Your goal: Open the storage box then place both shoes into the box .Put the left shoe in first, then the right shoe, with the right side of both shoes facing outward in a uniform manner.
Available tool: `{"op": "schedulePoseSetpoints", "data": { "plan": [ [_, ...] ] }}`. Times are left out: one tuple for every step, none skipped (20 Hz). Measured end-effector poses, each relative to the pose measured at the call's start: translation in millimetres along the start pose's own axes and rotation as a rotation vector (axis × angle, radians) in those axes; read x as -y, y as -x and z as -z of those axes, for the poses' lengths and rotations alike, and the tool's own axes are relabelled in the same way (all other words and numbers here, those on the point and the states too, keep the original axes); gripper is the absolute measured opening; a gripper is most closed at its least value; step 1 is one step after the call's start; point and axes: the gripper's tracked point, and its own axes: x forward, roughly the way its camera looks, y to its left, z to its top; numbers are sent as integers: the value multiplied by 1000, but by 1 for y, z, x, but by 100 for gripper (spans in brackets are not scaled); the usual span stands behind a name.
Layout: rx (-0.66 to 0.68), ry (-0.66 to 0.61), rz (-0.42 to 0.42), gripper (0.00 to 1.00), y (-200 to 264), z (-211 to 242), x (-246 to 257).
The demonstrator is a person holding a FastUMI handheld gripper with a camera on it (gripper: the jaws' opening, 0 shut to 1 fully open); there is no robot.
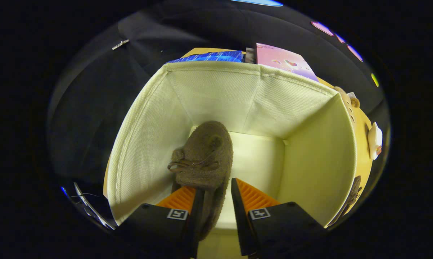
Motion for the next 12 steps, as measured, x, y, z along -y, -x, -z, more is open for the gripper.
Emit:
{"op": "schedulePoseSetpoints", "data": {
  "plan": [
    [9, 0, -3, 58, 4, -1, 3],
    [22, -1, -8, 69, 9, -3, 5],
    [33, 1, -18, 80, 17, -4, 7],
    [45, 8, -34, 83, 26, -4, 8],
    [72, 15, -51, 86, 36, -7, 8],
    [108, 22, -67, 86, 49, -12, 10],
    [138, 25, -88, 86, 64, -15, 12],
    [165, 27, -116, 86, 78, -17, 13],
    [200, 24, -155, 86, 95, -19, 14],
    [238, 23, -184, 86, 111, -21, 18],
    [274, 30, -196, 86, 128, -22, 27],
    [306, 41, -200, 86, 142, -20, 40]
  ]
}}
